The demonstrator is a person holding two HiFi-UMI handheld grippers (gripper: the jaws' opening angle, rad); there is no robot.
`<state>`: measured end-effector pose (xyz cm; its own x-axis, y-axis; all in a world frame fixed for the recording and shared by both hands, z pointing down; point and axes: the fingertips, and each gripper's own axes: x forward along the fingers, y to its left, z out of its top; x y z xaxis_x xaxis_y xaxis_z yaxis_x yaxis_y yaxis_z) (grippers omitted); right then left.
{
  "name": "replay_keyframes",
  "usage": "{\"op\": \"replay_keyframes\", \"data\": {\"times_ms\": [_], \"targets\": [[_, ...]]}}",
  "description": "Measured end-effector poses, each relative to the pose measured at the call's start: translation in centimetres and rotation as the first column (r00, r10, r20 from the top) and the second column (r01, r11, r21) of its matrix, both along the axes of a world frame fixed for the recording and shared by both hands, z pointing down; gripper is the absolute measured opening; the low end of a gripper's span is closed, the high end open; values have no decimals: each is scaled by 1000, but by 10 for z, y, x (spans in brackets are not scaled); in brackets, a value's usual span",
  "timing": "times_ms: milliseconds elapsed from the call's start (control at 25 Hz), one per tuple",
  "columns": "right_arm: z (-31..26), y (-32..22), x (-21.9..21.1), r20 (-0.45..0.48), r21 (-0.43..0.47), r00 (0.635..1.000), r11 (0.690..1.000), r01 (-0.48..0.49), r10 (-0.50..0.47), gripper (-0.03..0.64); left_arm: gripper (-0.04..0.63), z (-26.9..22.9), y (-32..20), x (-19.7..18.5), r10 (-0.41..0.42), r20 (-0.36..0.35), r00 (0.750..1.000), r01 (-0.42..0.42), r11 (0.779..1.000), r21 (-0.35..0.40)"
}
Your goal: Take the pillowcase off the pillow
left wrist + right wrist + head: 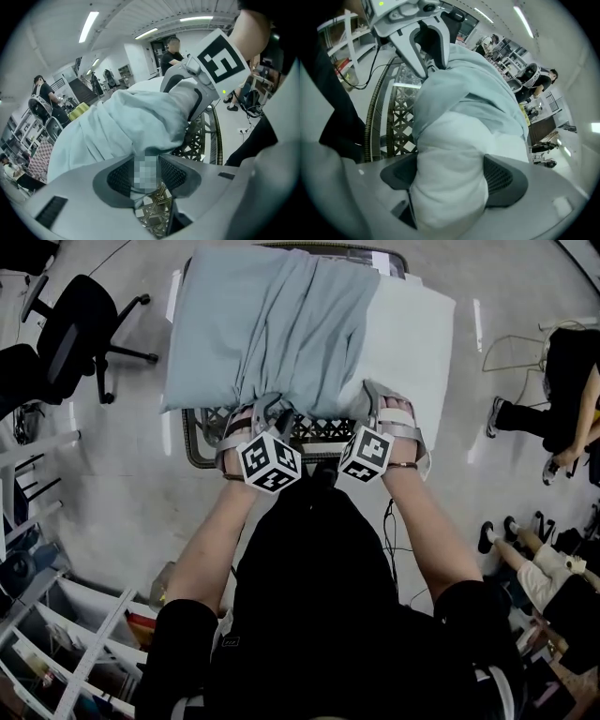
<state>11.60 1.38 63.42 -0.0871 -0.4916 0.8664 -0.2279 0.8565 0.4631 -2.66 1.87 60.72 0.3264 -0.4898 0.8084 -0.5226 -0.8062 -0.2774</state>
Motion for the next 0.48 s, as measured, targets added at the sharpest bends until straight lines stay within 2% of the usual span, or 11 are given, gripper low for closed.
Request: {"op": "replay_keyframes", "data": {"times_ms": [40,120,200,320,480], "targets": [[2,-2,1,-6,31,1000,999,8,-8,444,154,0,-4,0,-8,5,1000,8,1000,8],[2,-5,2,-21,60,999,998,29,-28,362,65,-3,-10,-4,-23,9,1000,23,1000,13],[-6,-6,3,-24,35,999,999,39,-39,284,26,-6,-12,-9,-23,11,1000,23,1000,-6],[-34,-9,4,-4,-38,999,998,42,-42,221,11,-20,-13,-20,-7,28,1000,8,1000,-8],[-81,-21,7,55,-83,997,995,51,-47,198,9,-59,-28,-32,17,73,997,-24,995,98]]}}
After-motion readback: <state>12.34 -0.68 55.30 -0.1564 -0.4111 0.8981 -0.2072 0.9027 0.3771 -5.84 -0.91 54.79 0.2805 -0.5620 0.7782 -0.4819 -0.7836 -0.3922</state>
